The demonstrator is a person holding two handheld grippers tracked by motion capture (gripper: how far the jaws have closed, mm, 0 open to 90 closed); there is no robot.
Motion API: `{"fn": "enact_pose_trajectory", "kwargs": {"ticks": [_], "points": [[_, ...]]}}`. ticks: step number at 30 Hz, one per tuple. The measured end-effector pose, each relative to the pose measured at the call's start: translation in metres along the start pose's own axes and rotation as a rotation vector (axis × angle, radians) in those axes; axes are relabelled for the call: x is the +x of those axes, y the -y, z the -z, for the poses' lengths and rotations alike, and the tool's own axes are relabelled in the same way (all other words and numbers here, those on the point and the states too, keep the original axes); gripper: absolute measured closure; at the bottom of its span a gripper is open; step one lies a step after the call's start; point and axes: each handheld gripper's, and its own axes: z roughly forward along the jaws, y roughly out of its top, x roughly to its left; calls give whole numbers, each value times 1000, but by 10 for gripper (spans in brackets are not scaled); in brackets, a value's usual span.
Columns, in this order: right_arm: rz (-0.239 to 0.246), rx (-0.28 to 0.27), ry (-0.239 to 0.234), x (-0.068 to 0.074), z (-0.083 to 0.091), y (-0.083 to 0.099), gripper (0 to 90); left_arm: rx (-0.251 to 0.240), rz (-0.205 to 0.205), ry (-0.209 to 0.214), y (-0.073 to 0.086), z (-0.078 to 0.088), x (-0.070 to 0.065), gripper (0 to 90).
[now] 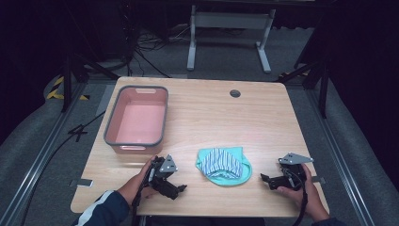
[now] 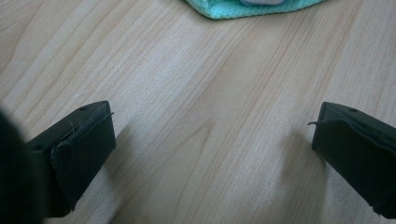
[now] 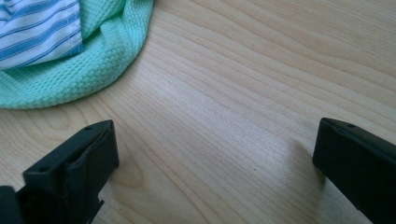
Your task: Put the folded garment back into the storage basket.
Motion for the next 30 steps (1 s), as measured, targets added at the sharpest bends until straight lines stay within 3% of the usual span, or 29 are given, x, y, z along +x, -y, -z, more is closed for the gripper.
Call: {"fn": "enact_pose_trajectory", "kwargs": {"ticks": [11,13,14,16,18,21,23,30], "points": [[-5,1,5,0,0,0,5,5,-27,17,0,2,2,16],[-4,0,5,0,0,0,5,4,-52,33,-2,3,2,60],[-3,4,4,0,0,-1,8,-2,-44,28,-3,3,1,92],[-6,9,9,1,1,-2,65,-11,-29,26,-8,2,0,178],[-9,-7,1,3,4,-4,228,-16,-28,43,-13,1,1,171],[6,-5,8,8,6,-12,273,-61,6,30,-23,2,3,230],[5,-27,-35,12,7,-23,311,-75,17,18,-31,0,5,233],[60,-6,-70,37,-10,-63,369,-58,-3,-22,-59,-19,9,282]]}}
